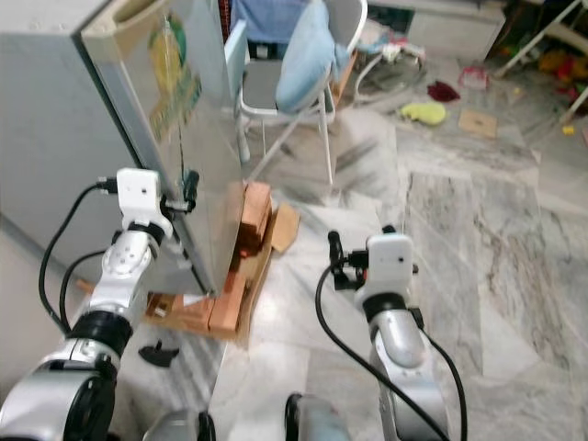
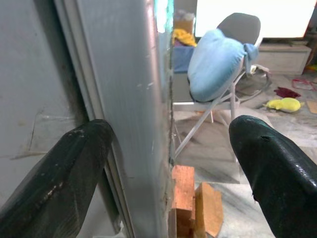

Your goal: Restocking fridge

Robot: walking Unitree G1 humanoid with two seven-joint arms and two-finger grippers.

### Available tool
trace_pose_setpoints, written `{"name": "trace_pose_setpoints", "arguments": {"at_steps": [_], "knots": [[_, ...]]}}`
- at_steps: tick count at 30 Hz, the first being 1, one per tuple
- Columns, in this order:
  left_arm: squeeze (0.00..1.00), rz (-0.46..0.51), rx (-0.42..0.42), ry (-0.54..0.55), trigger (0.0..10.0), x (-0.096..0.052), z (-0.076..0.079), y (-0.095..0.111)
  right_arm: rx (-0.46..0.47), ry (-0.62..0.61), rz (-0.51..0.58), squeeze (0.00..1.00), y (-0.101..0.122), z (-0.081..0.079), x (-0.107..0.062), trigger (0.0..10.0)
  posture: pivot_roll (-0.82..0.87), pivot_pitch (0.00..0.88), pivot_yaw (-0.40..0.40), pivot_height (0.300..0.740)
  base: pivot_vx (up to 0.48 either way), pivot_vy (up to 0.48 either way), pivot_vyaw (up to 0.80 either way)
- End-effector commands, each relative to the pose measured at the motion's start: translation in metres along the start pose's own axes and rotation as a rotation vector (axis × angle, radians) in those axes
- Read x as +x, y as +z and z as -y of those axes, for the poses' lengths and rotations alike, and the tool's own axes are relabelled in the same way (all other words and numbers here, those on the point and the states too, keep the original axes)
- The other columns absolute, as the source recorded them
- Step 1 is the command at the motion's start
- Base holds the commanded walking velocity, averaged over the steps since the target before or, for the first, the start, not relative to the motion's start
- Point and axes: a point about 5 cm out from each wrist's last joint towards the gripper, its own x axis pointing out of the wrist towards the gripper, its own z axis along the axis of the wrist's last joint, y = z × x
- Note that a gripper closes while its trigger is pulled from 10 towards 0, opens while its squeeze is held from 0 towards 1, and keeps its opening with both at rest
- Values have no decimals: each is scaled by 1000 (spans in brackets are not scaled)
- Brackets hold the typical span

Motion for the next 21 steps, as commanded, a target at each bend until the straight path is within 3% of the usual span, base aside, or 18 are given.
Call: {"name": "trace_pose_setpoints", "arguments": {"at_steps": [1,5,8,11,12,13,15,16,17,18,21], "knots": [[0,-12,6,-16,10000,7,8,4,1,-7,6,0,4,1,-1,10000,-165,98,-27,740,0,0,0],[0,-23,-14,-30,10000,14,16,9,7,-3,7,0,5,1,0,10000,-167,98,-26,740,0,0,0],[0,-6,-37,-97,10000,24,35,22,20,9,8,0,6,-1,-1,10000,-169,98,-25,740,0,0,0],[0,23,-40,-254,10000,26,66,31,27,14,10,0,7,-3,-2,10000,-167,96,-24,740,0,0,0],[0,44,-63,-412,10000,21,95,36,32,13,12,0,7,-3,-2,10000,-165,97,-22,740,0,0,0],[0,44,-63,-412,10000,21,95,36,32,13,12,0,7,-3,-2,10000,-165,97,-22,740,0,0,0],[0,86,-65,-721,10000,-2,143,38,37,7,13,0,6,-3,-1,10000,-160,97,-21,740,0,0,0],[0,86,-65,-721,10000,-2,143,38,37,7,13,0,6,-3,-1,10000,-160,97,-21,740,0,0,0],[0,115,-39,-897,10000,-21,166,37,39,4,14,0,6,-3,0,10000,-160,97,-21,740,0,0,0],[0,125,-28,-944,10000,-28,173,36,39,2,14,0,6,-3,0,10000,-160,97,-21,740,0,0,0],[0,112,-17,-932,10000,-33,173,27,39,1,18,0,7,-4,2,10000,-150,96,-23,740,0,0,0]]}}
